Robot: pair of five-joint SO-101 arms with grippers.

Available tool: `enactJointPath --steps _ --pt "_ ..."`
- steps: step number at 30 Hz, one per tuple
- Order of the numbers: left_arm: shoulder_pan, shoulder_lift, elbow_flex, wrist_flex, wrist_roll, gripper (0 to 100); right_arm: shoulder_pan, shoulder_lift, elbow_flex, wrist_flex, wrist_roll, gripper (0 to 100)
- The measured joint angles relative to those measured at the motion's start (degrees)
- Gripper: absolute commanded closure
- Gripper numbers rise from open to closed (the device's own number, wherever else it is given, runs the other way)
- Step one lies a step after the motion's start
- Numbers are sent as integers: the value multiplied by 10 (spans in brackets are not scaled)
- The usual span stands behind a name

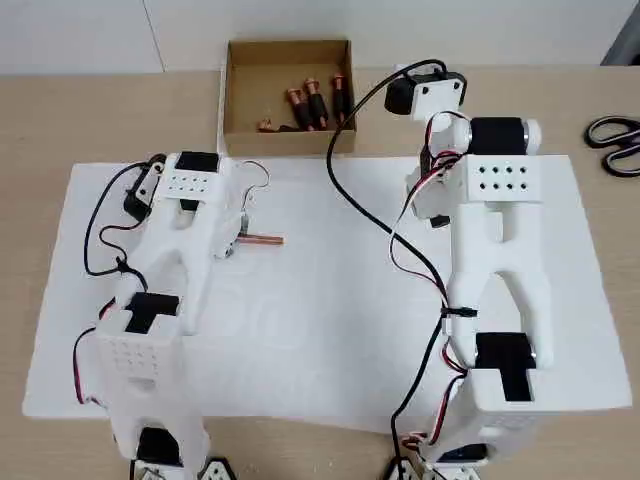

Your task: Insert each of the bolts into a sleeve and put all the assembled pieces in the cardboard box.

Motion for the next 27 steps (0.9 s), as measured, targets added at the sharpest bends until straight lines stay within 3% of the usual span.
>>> enactJointPath --steps 2,9,15,20,27 --pt "0 1 -4 -3 1 1000 0 0 0 0 0 991" --pt "8 7 -32 0 -1 994 0 0 0 0 0 991" --pt "48 11 -126 87 -21 994 0 0 0 0 0 991" --pt "51 11 -261 177 -161 994 0 0 0 0 0 991" --pt "8 11 -362 196 -447 994 0 0 0 0 0 995"
